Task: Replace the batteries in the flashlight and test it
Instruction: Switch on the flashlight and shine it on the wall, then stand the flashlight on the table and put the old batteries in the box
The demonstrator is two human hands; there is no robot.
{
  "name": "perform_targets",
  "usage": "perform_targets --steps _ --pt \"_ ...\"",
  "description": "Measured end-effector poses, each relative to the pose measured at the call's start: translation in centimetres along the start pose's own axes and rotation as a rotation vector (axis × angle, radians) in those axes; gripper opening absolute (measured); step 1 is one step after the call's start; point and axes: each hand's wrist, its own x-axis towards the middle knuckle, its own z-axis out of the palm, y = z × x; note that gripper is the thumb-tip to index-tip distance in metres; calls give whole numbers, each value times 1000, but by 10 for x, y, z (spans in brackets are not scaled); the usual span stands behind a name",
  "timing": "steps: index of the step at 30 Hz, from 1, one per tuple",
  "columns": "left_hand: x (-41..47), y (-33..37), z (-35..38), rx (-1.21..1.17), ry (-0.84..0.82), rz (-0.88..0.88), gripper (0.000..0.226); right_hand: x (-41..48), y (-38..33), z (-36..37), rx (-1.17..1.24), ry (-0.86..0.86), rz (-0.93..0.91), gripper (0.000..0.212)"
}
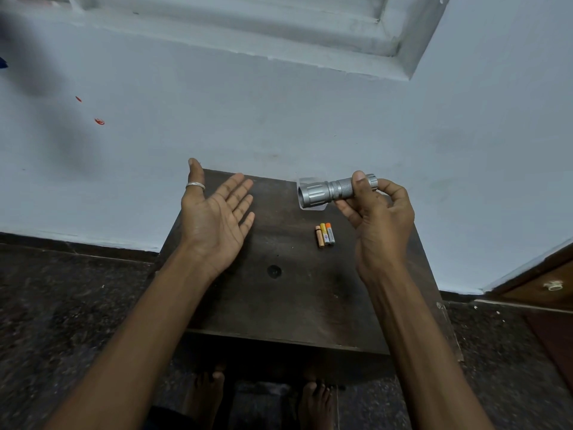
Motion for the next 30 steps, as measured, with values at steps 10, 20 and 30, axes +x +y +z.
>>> perform_targets --steps 10,20,30 --pt "0 -11 8 417 9 -8 62 -3 5 3 -73 -81 50 46" --pt "-3 -37 6 1275 -112 475 33 -13 19 17 -427 -179 -53 37" --pt "6 -36 -3 1302 75 635 33 -30 45 34 -921 -453 -109 21"
